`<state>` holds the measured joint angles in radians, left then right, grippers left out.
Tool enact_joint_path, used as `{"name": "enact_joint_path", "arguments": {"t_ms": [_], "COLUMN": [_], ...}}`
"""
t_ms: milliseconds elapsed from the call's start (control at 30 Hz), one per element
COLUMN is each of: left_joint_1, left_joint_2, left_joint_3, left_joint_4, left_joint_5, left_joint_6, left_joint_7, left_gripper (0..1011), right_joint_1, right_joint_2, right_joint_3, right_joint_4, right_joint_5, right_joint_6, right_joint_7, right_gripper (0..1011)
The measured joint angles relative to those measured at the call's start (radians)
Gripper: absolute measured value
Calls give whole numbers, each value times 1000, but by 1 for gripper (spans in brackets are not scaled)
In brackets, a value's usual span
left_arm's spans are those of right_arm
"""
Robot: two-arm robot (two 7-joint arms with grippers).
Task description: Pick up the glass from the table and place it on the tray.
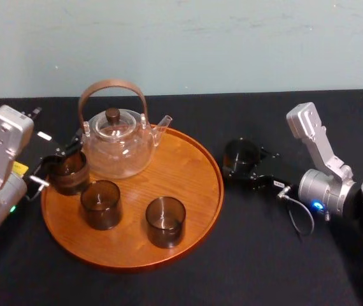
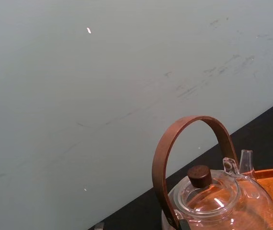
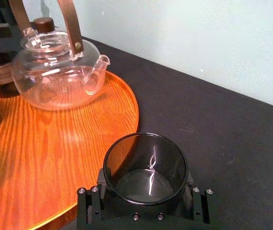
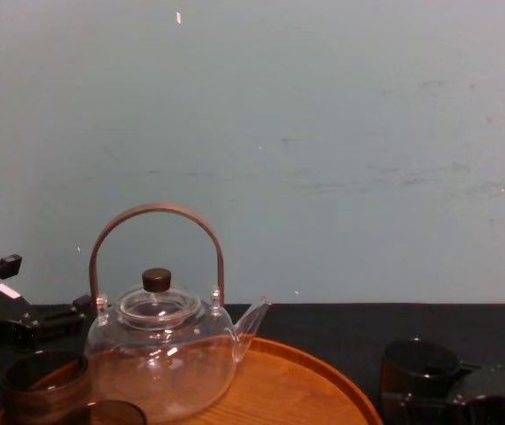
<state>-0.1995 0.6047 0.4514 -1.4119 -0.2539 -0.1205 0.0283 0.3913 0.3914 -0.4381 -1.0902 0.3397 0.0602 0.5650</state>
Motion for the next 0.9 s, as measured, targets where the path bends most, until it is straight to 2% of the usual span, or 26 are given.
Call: {"name": "enact_joint_path", "arguments": {"t_ms": [167, 567, 800, 833, 900], "left_joint_1": [0, 0, 0, 0, 0], "left_joint_2": [0, 0, 0, 0, 0], "left_joint_3": [0, 0, 0, 0, 0], "left_joint_4": [0, 0, 0, 0, 0], "left_joint_5": [0, 0, 0, 0, 0], "left_joint_6": [0, 0, 0, 0, 0], "left_joint_7": [0, 0, 0, 0, 0], "left_gripper": [1001, 1001, 1001, 1001, 1001], "right_joint_1": [-13, -60, -61, -38, -25], "right_joint_2": [12, 52, 48, 28, 17], "right_joint_3": [4, -6, -31, -63, -76], "right_joint_4": [-33, -178, -203, -190, -179], "right_joint_5": [7, 14, 12, -6, -14], "right_joint_6": [7, 19, 23, 28, 31], "right_joint_7": [0, -4, 0, 3, 4], "right_gripper": [905, 905, 905, 904, 905]}}
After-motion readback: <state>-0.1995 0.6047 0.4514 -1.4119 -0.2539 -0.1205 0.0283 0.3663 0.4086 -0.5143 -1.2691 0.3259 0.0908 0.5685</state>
